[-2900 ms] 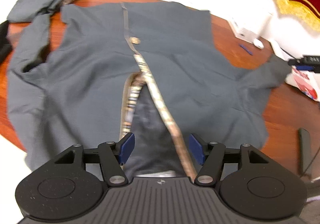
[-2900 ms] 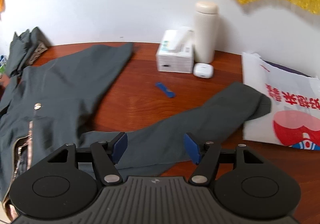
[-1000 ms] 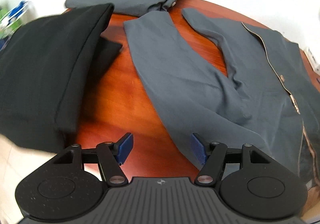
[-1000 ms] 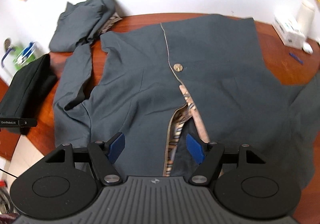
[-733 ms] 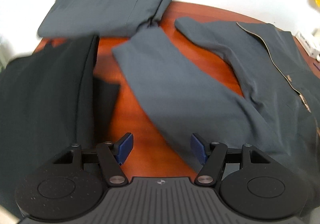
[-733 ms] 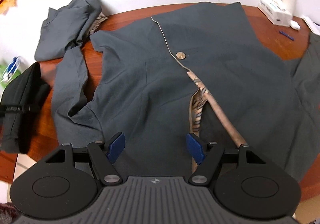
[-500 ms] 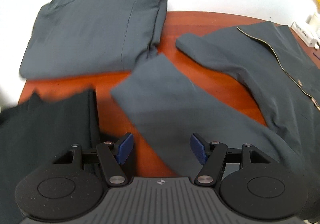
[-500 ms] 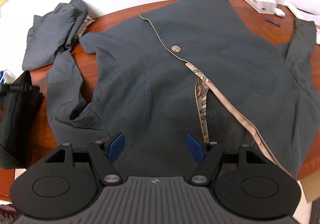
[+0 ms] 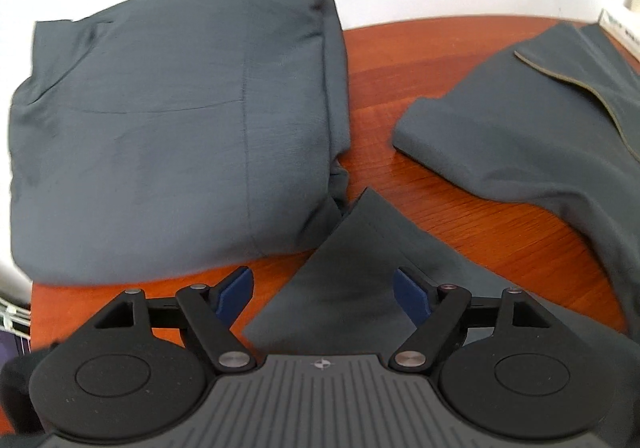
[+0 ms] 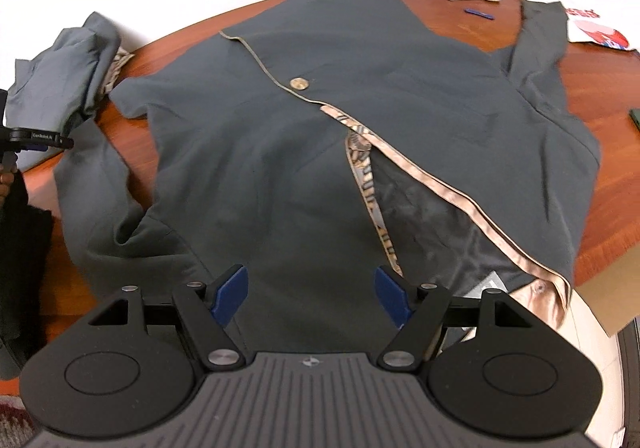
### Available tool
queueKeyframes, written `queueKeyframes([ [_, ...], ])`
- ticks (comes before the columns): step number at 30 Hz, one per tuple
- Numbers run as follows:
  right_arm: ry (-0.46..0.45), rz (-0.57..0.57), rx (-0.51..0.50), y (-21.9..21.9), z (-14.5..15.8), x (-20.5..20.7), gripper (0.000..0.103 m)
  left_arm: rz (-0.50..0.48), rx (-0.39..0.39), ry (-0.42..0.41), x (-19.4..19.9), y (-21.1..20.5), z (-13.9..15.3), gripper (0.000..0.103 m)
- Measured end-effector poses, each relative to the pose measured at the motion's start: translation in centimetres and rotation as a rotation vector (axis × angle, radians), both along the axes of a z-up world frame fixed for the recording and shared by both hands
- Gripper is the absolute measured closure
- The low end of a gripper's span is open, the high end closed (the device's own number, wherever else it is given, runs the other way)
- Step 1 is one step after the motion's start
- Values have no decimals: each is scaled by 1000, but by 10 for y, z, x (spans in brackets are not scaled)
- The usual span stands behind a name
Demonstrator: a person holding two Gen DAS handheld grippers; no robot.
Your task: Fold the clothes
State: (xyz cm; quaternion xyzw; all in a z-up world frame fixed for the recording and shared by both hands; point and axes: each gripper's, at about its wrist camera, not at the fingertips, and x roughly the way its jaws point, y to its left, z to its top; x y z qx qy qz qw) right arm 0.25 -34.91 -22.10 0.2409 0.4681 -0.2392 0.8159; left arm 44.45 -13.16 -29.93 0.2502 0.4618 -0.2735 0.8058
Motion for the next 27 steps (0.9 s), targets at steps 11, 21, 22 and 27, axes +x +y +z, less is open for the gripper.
queueKeyframes([
  [11, 13, -86, -11, -3, 0, -13, 25, -78, 49, -2, -12, -3, -20, 102],
  [21, -3, -93, 2, -6, -3, -12, 25, 156, 30, -109, -32, 61, 25, 103],
  [22, -3, -92, 6, -5, -4, -11, 25, 151, 10, -100, -30, 64, 26, 103],
  [27, 11, -65, 8, -7, -6, -7, 25, 113, -25, -38, -16, 55, 24, 92],
])
